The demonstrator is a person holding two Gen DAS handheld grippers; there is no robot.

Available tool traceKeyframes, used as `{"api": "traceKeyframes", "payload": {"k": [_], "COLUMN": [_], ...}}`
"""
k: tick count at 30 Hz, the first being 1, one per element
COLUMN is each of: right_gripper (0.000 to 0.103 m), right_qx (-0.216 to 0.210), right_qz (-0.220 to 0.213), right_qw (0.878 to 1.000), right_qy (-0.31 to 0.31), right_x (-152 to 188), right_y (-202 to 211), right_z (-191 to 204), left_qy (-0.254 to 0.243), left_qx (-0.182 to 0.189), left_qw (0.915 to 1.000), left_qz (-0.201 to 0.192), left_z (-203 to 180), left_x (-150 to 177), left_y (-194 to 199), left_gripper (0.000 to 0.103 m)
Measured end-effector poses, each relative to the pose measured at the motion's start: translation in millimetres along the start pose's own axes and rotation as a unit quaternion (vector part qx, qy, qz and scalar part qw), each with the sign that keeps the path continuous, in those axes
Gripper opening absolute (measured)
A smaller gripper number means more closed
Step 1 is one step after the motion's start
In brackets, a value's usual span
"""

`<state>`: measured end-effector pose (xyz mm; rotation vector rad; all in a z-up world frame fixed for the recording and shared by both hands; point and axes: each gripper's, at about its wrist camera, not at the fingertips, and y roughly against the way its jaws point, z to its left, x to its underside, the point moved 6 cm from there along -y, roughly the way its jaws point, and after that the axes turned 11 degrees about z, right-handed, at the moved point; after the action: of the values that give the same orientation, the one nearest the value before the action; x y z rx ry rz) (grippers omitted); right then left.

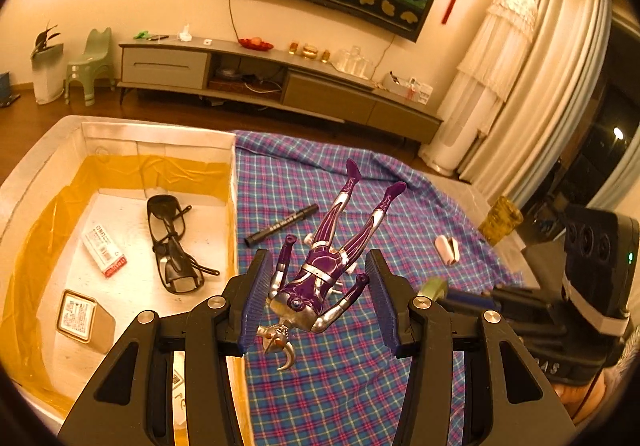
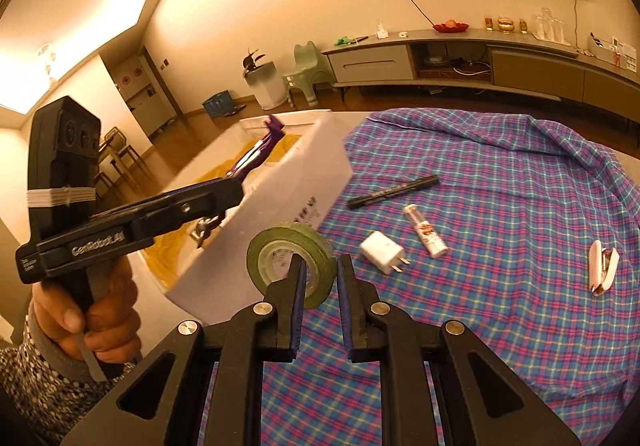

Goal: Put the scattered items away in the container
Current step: 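Carry the purple figure in the left tool while the right tool carries the tape over the white box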

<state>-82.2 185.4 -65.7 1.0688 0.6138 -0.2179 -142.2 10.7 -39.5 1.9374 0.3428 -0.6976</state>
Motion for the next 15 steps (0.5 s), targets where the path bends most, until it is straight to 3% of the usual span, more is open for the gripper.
{"api": "traceKeyframes", "payload": {"k": [15], "right_gripper": [0.017], "right_qx": [-0.011], "right_qz": [-0.023], "right_qw": [1.0], "right_qy": [0.008], "right_x": [-15.5], "right_y": [12.9], "right_z": [50.2], "left_qy": [0.025], "left_qx": [0.012], "left_qw": [0.9991], "left_qz": [-0.032], "left_z": [18.6], "left_x": [-8.9], "left_y": [31.2], "left_gripper": [0.05]}}
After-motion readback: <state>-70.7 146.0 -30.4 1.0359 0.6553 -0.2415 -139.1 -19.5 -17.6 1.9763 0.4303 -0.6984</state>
